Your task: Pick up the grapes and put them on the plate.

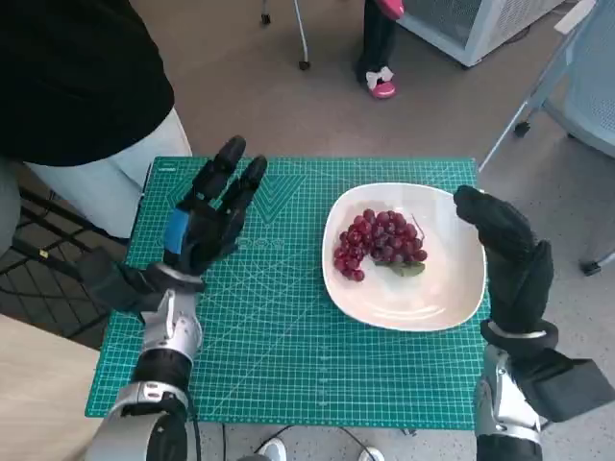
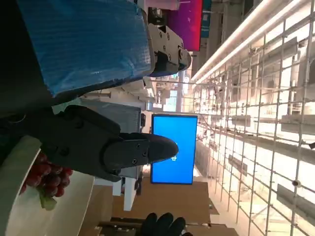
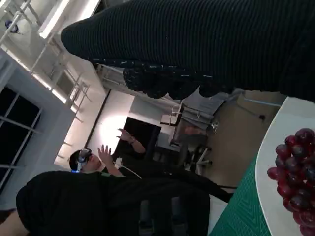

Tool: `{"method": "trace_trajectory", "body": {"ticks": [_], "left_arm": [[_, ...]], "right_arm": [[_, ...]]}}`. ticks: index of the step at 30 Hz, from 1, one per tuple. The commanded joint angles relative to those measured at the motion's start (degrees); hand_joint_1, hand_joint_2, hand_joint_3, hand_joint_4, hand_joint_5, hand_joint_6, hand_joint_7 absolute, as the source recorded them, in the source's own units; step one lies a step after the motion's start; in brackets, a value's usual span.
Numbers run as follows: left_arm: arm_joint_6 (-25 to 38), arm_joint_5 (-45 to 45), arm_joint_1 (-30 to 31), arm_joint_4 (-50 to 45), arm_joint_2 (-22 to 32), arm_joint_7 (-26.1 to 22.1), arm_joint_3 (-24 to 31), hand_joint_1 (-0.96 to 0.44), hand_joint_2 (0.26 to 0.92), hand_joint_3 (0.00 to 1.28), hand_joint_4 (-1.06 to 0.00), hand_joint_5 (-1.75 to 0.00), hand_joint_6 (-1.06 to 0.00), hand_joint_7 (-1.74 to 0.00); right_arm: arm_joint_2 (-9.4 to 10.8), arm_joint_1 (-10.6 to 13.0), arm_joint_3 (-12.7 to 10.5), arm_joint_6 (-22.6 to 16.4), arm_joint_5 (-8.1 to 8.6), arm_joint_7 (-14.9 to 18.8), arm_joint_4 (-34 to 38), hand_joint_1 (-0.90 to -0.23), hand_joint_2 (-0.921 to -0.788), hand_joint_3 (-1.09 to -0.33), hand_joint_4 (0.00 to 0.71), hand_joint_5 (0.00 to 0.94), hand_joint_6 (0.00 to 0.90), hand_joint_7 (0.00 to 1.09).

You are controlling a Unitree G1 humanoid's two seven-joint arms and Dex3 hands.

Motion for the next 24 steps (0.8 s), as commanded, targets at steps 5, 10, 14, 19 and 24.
{"method": "trace_trajectory", "body": {"ticks": [5,10,14,19,24], "left_arm": [[-0.5,0.3,2.0,-1.1,-0.6,-0.2,-0.1,-0.63,0.921,0.43,-0.26,-0.01,-0.32,-0.03],[-0.2,0.2,2.4,-1.6,-0.7,-0.4,-0.2,-0.63,0.921,0.42,-0.25,-0.01,-0.32,-0.03],[0.3,0.0,2.7,-2.1,-0.8,-0.8,-0.2,-0.63,0.921,0.42,-0.26,-0.01,-0.32,-0.03],[0.5,-0.1,3.0,-2.8,-0.8,-0.8,-0.2,-0.63,0.921,0.42,-0.26,-0.01,-0.32,-0.02],[0.3,0.0,3.3,-3.3,-1.0,-0.8,-0.2,-0.63,0.921,0.41,-0.26,-0.01,-0.33,-0.02]], "right_arm": [[0.0,-0.5,0.5,0.7,0.3,1.0,1.9,-0.62,-0.921,-0.855,0.392,0.0,0.178,0.18],[0.0,-1.0,0.7,1.1,0.47,1.4,2.1,-0.617,-0.921,-0.858,0.392,0.0,0.175,0.18],[0.0,-1.0,0.8,1.4,0.49,1.6,1.9,-0.615,-0.921,-0.86,0.391,0.0,0.172,0.18],[-0.1,-1.0,0.8,1.5,0.44,1.8,1.7,-0.617,-0.921,-0.861,0.391,0.0,0.167,0.18],[-0.2,-1.1,0.7,1.4,0.65,2.1,1.9,-0.617,-0.921,-0.862,0.39,0.0,0.165,0.18]]}}
